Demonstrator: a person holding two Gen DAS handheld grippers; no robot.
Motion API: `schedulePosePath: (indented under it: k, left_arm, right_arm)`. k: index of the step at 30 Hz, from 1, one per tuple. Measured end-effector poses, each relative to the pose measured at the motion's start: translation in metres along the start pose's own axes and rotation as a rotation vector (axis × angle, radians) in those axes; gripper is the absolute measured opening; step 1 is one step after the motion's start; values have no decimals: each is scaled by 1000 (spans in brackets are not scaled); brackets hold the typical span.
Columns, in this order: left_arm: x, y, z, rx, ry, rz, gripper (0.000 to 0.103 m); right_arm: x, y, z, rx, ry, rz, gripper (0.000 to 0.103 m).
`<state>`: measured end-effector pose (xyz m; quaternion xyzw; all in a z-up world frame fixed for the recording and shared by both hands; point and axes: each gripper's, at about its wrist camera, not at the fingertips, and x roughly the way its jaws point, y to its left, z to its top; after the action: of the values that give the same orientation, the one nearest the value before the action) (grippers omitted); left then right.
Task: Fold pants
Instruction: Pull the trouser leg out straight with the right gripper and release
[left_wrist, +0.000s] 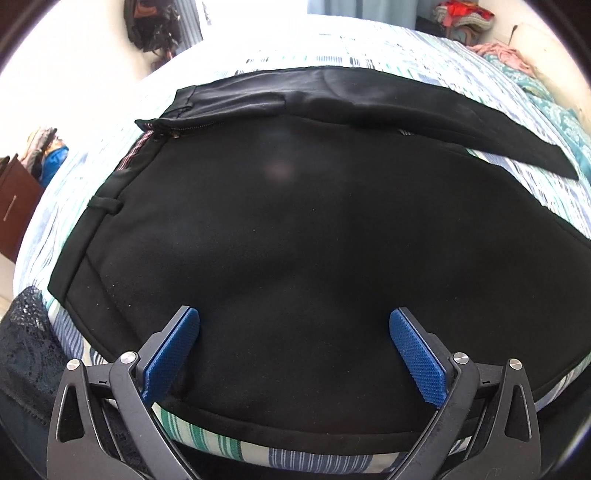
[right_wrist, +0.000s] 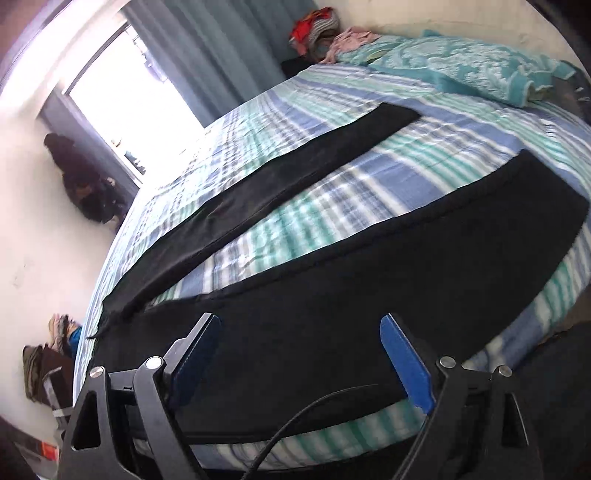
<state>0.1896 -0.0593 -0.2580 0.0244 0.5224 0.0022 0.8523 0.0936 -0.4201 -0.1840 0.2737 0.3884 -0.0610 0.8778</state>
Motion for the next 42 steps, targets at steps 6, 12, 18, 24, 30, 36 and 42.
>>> schedulePosePath:
  k: [6, 12, 18, 24, 30, 36, 42]
  left_arm:
    - [2, 1, -1, 9, -10, -13, 103]
    - [-25, 1, 17, -12, -31, -87, 102]
    - [-37, -8, 99, 2, -144, -98, 102]
    - [-17, -10, 178, -35, -203, -71, 102]
    - [69, 2, 199, -50, -97, 67, 102]
    - [108, 27, 165, -111, -105, 26, 103]
    - [109, 28, 161, -111, -137, 21, 103]
  right_arm:
    - [50, 88, -20, -282, 107, 103, 88]
    - [91, 80, -29, -293, 197, 50, 88]
    - [70, 0, -2, -25, 164, -13, 88]
    - [40, -54, 31, 171, 45, -87, 88]
    - [59, -27, 114, -19, 2, -34, 88]
    - [133, 29, 202, -153, 42, 69, 88]
    - [245, 54, 196, -192, 247, 148, 88]
